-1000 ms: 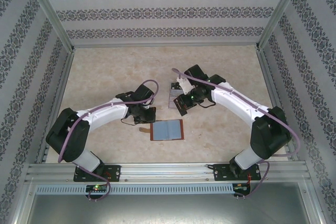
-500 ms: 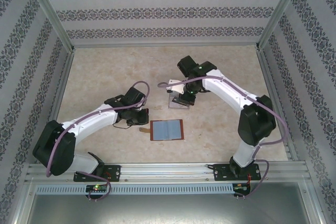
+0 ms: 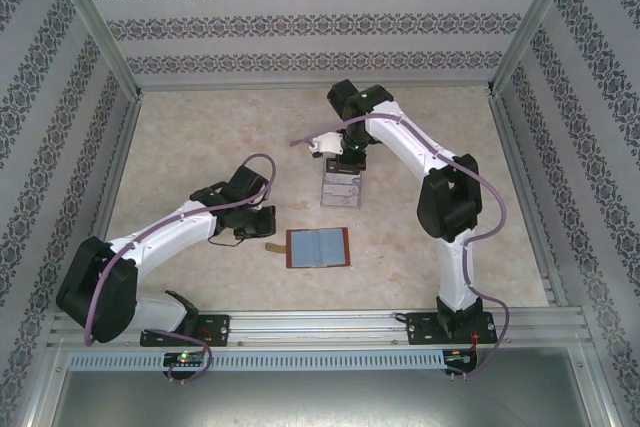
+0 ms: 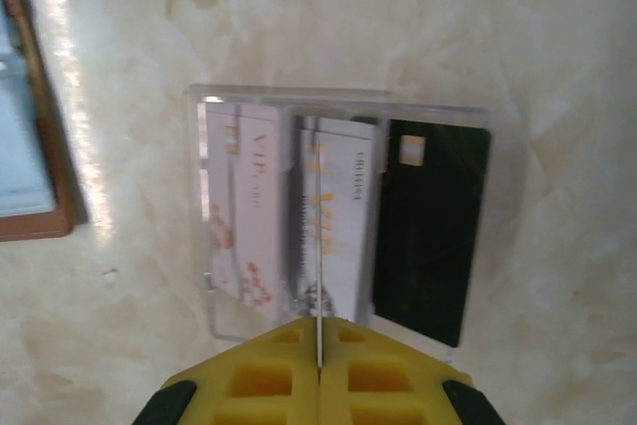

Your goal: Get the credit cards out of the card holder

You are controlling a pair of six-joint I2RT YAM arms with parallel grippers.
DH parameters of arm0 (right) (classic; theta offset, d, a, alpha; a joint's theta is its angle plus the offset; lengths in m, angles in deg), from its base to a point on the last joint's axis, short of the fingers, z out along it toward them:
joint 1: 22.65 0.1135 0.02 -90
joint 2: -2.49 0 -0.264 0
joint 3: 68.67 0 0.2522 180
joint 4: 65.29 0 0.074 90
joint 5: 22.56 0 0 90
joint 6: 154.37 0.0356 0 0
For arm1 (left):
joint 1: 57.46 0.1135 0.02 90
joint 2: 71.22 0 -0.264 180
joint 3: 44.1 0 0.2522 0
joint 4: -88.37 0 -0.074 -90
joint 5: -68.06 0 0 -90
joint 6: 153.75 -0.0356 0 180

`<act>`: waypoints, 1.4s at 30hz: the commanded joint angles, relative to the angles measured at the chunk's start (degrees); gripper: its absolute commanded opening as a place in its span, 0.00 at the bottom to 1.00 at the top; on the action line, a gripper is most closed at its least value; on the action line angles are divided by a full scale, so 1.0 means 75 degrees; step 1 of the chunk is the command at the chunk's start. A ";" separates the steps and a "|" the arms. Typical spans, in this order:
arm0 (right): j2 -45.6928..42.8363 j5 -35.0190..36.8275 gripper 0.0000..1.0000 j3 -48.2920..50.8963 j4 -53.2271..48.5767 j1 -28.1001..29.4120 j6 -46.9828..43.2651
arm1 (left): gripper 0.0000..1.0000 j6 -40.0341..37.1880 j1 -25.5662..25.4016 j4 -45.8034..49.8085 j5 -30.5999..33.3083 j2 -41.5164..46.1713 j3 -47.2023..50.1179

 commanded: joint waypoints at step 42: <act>-0.0817 0.0843 0.58 0.1253 0.2377 -0.0536 0.0904 | 0.44 -0.0729 0.0859 -0.0114 0.1216 -0.0488 -0.0361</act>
